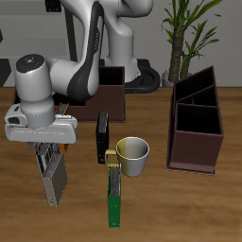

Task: Place the striped book into the back desk caddy's left compartment and place the black book into the back desk caddy's left compartment and place the yellow book into the left desk caddy's right compartment

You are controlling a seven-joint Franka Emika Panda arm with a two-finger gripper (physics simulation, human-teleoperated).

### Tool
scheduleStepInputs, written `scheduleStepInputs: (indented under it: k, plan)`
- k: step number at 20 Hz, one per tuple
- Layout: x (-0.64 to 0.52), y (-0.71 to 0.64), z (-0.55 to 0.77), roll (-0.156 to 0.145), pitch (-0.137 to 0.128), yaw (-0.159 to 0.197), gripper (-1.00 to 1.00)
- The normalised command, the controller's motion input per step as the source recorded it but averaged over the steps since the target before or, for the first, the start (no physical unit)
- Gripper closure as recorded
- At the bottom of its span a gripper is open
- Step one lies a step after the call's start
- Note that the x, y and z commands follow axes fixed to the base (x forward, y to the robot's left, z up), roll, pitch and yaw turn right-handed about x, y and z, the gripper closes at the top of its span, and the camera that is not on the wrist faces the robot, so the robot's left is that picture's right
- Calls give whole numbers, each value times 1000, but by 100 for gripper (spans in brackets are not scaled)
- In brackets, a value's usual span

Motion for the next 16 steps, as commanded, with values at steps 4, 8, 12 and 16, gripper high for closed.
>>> scheduleStepInputs:
  k: [4,8,12,16]
  plan:
    - [40,-17,32,-4,0,-19,100]
    - [45,-37,-2,-19,5,-7,100]
    - [-60,-59,399,-52,-44,-27,100]
    - [-139,-184,793,-75,-97,-38,100]
